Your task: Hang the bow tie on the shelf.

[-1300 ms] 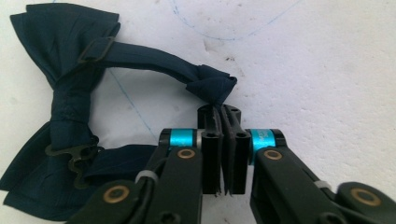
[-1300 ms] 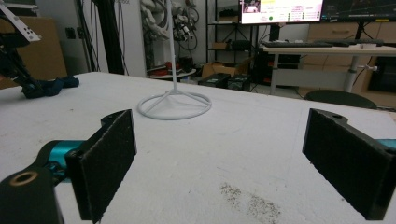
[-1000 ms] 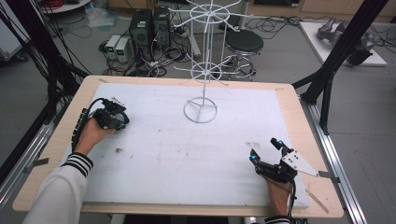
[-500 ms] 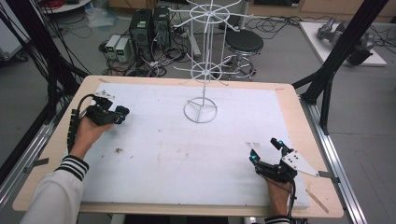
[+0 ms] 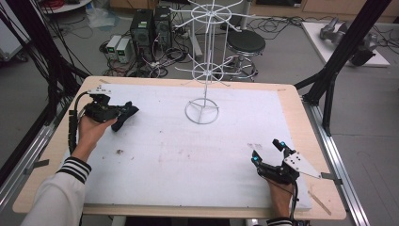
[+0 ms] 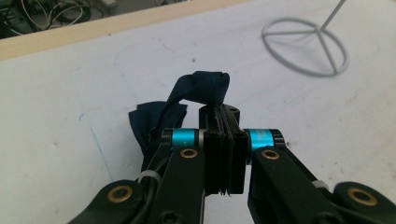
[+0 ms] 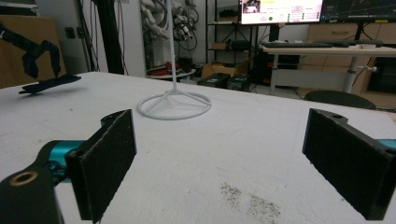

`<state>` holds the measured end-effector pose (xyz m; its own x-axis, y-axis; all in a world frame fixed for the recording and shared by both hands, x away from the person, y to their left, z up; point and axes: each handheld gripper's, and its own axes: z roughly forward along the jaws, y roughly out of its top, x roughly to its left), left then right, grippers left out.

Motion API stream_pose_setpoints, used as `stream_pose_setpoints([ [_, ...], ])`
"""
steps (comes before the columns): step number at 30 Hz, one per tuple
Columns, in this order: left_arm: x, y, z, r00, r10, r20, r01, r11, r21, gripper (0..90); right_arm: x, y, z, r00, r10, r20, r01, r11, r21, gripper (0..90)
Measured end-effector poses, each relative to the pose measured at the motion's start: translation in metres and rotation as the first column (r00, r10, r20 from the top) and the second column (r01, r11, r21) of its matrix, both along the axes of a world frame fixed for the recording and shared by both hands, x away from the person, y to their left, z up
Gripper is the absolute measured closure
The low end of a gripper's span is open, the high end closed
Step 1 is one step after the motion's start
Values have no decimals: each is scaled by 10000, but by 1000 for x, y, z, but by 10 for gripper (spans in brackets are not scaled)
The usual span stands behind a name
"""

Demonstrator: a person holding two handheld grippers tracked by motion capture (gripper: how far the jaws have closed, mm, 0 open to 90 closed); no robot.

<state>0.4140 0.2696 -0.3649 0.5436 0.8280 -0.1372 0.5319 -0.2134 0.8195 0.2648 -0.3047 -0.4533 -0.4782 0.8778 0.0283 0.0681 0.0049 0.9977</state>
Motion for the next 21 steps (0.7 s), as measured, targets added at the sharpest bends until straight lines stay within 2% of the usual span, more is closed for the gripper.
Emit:
stream_pose_setpoints([
  [5, -3, -5, 7, 9989, 87, 466, -48, 9965, -829, 884, 0, 0, 0, 10000, 8, 6, -8, 10000, 13, 89],
  [10, -6, -13, 15, 9956, -62, 933, 190, 9904, -1366, 884, 0, 0, 0, 10000, 4, 14, -4, 10000, -12, 89],
  [15, -8, -25, 26, 9897, -375, 1385, 576, 9879, -1438, 884, 0, 0, 0, 10000, 4, 10, -4, 10000, -11, 89],
  [17, -9, -31, 33, 9856, -504, 1615, 764, 9843, -1589, 884, 0, 0, 0, 10000, 2, 7, -2, 10000, 4, 89],
  [21, -9, -41, 43, 9806, -706, 1827, 1024, 9799, -1710, 884, 0, 0, 0, 10000, 4, 16, -4, 10000, -16, 89],
])
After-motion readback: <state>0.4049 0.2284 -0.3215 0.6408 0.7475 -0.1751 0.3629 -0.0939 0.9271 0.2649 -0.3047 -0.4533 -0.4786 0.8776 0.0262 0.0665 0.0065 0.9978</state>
